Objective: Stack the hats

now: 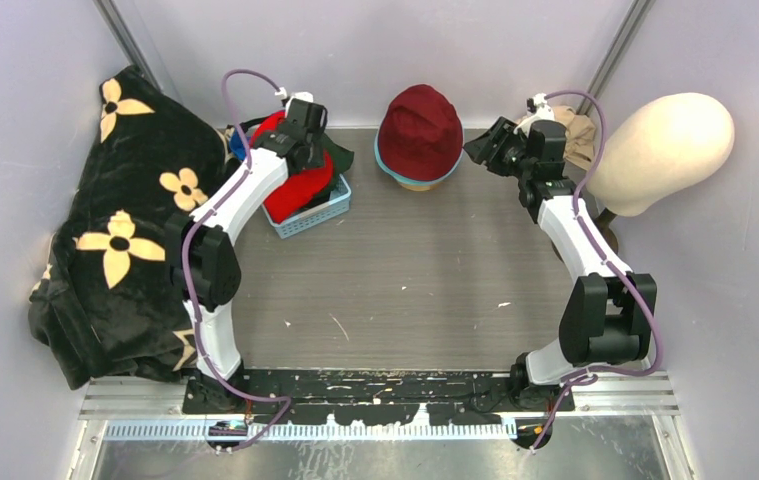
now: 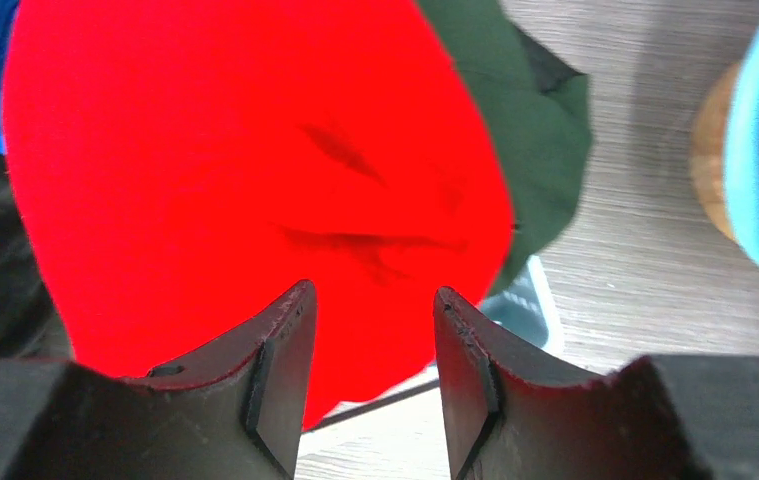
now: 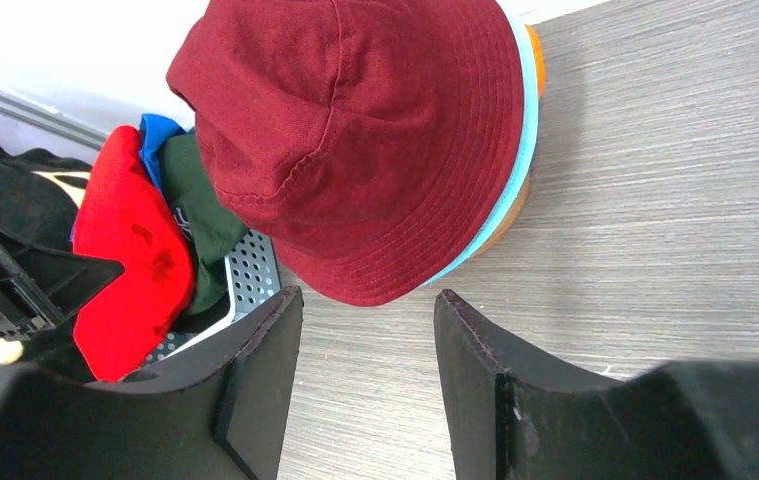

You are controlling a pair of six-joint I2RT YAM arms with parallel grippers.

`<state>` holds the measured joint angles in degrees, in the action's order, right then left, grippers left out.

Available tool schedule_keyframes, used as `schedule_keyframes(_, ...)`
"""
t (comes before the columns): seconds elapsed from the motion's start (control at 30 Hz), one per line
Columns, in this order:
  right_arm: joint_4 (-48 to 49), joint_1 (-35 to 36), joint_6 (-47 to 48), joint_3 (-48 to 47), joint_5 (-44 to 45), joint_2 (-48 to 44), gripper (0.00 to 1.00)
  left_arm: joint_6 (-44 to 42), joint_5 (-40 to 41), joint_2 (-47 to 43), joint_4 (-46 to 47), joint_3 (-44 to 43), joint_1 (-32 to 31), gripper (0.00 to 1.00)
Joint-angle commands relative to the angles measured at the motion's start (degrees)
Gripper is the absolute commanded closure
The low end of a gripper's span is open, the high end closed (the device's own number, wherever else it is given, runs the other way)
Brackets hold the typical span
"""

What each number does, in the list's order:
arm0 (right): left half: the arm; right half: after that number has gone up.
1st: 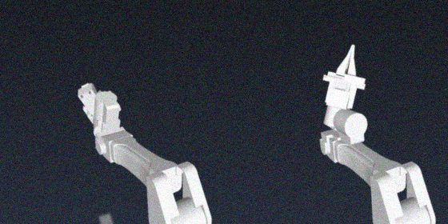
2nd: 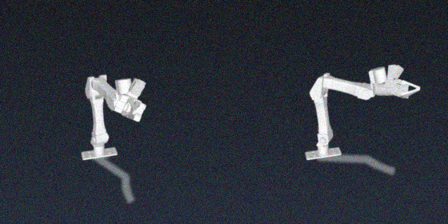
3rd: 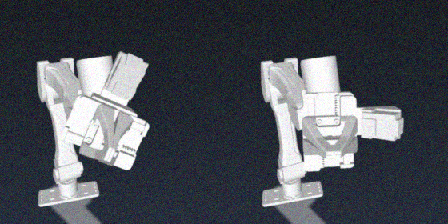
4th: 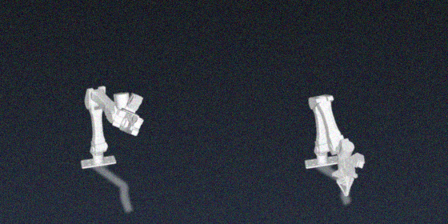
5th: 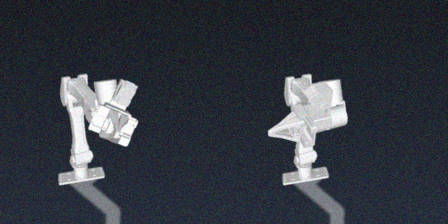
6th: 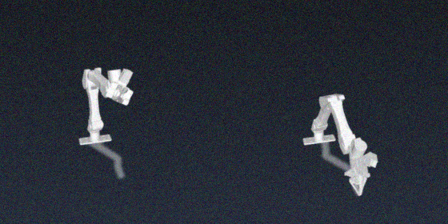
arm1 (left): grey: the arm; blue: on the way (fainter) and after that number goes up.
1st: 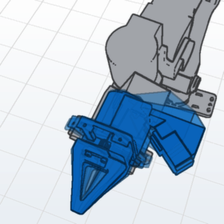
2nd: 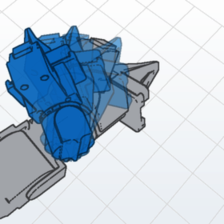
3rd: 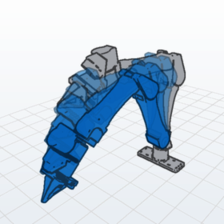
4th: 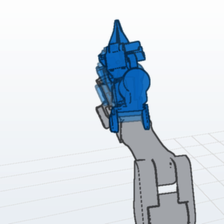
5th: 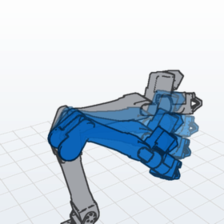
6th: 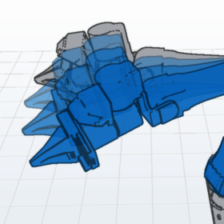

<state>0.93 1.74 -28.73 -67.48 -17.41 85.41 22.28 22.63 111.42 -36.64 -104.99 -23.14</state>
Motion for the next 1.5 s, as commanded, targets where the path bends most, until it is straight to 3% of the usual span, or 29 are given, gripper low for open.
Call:
schedule_keyframes(0.0, 0.41, -0.07, 1.81, 0.08, -0.34, -2.7, 0.44, 0.34, 2.91, -4.21, 5.75, 1.84, 2.56, 0.52)
schedule_keyframes(0.57, 0.8, -0.09, 1.64, -0.47, -0.52, -1.04, 0.44, 2.56, -4.71, 4.63, 4.75, -6.22, 6.94, 0.52)
schedule_keyframes(1.47, 2.59, -0.07, 0.79, 1.92, -0.85, -1.12, 0.44, 8.5, -3.38, 9.48, -2.61, -8.66, 6.97, 0.53)
